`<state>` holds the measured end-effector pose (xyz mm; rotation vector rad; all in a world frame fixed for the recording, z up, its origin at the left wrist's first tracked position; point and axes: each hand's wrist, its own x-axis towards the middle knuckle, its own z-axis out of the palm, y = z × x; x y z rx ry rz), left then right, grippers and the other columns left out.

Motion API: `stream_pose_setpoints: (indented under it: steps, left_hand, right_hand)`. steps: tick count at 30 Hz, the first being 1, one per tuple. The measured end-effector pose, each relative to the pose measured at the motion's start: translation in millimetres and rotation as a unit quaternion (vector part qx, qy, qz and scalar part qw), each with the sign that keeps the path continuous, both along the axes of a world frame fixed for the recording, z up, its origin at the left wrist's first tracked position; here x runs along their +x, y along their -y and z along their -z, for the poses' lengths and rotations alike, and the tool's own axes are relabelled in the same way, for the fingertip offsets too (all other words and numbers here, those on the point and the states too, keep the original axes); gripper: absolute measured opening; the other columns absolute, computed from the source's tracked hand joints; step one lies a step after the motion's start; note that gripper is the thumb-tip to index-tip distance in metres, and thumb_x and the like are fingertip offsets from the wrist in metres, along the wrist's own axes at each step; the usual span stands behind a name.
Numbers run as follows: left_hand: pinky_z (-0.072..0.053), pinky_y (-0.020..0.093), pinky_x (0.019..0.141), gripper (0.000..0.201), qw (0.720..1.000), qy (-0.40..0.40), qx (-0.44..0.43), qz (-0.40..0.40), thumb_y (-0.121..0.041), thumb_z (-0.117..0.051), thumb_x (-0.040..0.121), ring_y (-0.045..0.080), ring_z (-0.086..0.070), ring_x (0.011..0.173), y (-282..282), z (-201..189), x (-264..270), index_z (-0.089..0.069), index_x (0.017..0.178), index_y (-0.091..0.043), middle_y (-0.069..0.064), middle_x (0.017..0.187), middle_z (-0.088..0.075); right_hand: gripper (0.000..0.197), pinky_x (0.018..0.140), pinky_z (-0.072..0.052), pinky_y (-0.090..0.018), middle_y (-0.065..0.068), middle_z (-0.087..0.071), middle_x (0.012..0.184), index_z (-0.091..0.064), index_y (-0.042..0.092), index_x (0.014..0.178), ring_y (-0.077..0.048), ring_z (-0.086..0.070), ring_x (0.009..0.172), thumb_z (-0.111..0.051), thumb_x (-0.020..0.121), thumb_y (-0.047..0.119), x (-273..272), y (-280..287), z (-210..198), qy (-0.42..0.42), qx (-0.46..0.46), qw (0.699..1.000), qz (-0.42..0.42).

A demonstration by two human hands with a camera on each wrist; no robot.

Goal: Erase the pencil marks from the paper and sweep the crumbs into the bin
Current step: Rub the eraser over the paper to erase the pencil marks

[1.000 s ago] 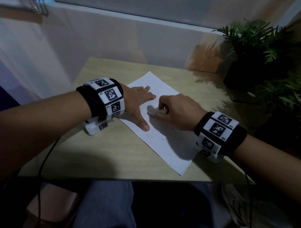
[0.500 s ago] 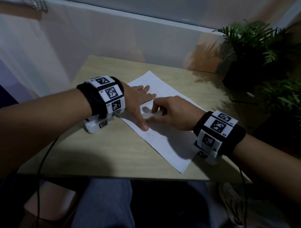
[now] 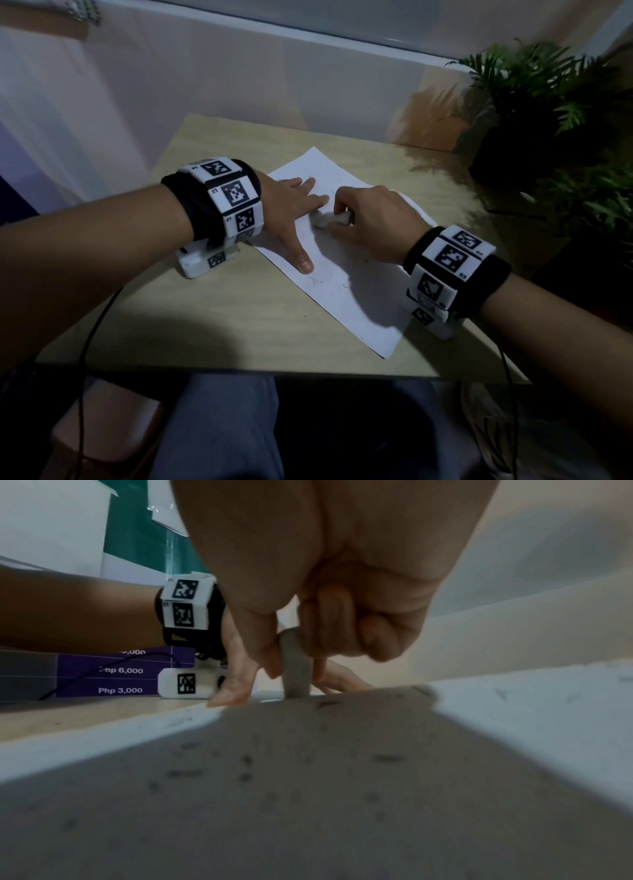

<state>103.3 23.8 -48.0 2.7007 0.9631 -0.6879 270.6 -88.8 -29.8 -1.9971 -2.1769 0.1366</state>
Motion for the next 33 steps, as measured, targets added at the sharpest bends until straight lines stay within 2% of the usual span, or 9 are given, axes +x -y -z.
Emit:
stream_pose_setpoints:
  steps: [4,6,8,11,16,21,26,30,33]
  left_hand:
    - [-0.006,0.054,0.126,0.164,1.0,0.021,-0.019,0.004,-0.112,-0.043,0.018,0.021,0.018,0.155,-2.1,3.5,-0.6,0.003,0.159,-0.043,0.004,0.168,0.019]
    - [-0.006,0.055,0.125,0.167,1.0,0.012,-0.017,0.001,-0.112,-0.041,0.014,0.022,0.016,0.155,-1.5,2.1,0.2,0.005,0.159,-0.042,0.004,0.168,0.02]
    - [-0.007,0.055,0.125,0.173,1.0,-0.001,-0.006,0.001,-0.112,-0.036,0.01,0.024,0.014,0.156,-0.6,0.2,1.7,0.01,0.16,-0.038,0.005,0.168,0.021]
    - [-0.008,0.055,0.125,0.172,1.0,0.006,-0.004,-0.001,-0.111,-0.038,0.011,0.024,0.013,0.156,-0.3,0.2,1.0,0.008,0.16,-0.038,0.004,0.168,0.019]
    - [-0.005,0.056,0.125,0.155,0.999,0.03,-0.025,0.021,-0.11,-0.051,0.022,0.023,0.017,0.155,-7.9,9.9,3.3,-0.006,0.157,-0.047,-0.002,0.171,0.004]
    - [-0.008,0.056,0.125,0.169,1.0,-0.005,-0.008,-0.009,-0.109,-0.044,0.018,0.022,0.014,0.156,2.9,-4.5,0.5,0.011,0.16,-0.036,0.003,0.167,0.022]
    - [-0.007,0.055,0.125,0.163,0.999,0.022,-0.023,-0.011,-0.112,-0.044,0.015,0.02,0.017,0.155,-0.2,-0.1,-0.3,0.005,0.157,-0.048,0.002,0.168,0.019]
    - [-0.006,0.055,0.126,0.171,1.0,-0.007,-0.007,-0.004,-0.112,-0.035,0.013,0.022,0.014,0.155,2.7,-3.8,-0.4,0.014,0.158,-0.037,0.001,0.167,0.024]
    - [-0.004,0.054,0.126,0.166,1.0,-0.008,-0.01,-0.005,-0.113,-0.033,0.02,0.021,0.016,0.155,0.9,-4.6,-1.1,0.015,0.159,-0.037,0.0,0.167,0.025]
  right_hand:
    - [0.031,0.063,-0.043,-0.033,0.006,-0.061,0.074,-0.056,0.021,0.084,-0.014,-0.055,0.069,-0.063,0.089,0.051,-4.4,7.1,-4.8,-0.063,-0.057,0.993,-0.078]
    - [0.035,0.06,-0.039,-0.028,0.009,-0.061,0.074,-0.057,0.024,0.084,-0.007,-0.054,0.069,-0.065,0.085,0.058,-1.2,3.9,-7.3,-0.077,-0.08,0.992,-0.065]
    - [0.04,0.061,-0.038,-0.031,0.008,-0.062,0.076,-0.059,0.024,0.085,-0.014,-0.056,0.072,-0.062,0.084,0.064,3.7,-2.1,-3.7,-0.044,-0.058,0.997,-0.022]
    - [0.036,0.062,-0.042,-0.034,0.003,-0.06,0.073,-0.057,0.02,0.084,-0.023,-0.057,0.073,-0.055,0.089,0.056,0.8,-2.3,2.3,-0.006,0.005,1.0,-0.005]
    - [0.025,0.061,-0.037,-0.026,0.014,-0.057,0.071,-0.051,0.033,0.081,-0.002,-0.053,0.067,-0.069,0.085,0.05,-5.4,7.9,-6.3,-0.079,-0.093,0.986,-0.111]
    - [0.036,0.059,-0.033,-0.034,0.003,-0.058,0.072,-0.055,0.022,0.083,-0.024,-0.054,0.07,-0.056,0.09,0.057,7.2,-6.3,3.0,0.018,0.008,1.0,-0.003]
    - [0.028,0.061,-0.039,-0.031,0.009,-0.059,0.072,-0.052,0.028,0.082,-0.008,-0.053,0.066,-0.065,0.087,0.053,3.8,2.8,-1.8,-0.059,-0.073,0.991,-0.097]
    - [0.044,0.06,-0.037,-0.033,0.003,-0.06,0.075,-0.054,0.022,0.078,-0.023,-0.054,0.071,-0.054,0.086,0.066,18.0,-13.8,4.4,0.011,-0.017,0.999,0.032]
    - [0.04,0.059,-0.036,-0.034,0.001,-0.057,0.072,-0.054,0.02,0.08,-0.025,-0.053,0.069,-0.052,0.089,0.06,13.8,-10.9,6.8,0.02,0.005,1.0,0.015]
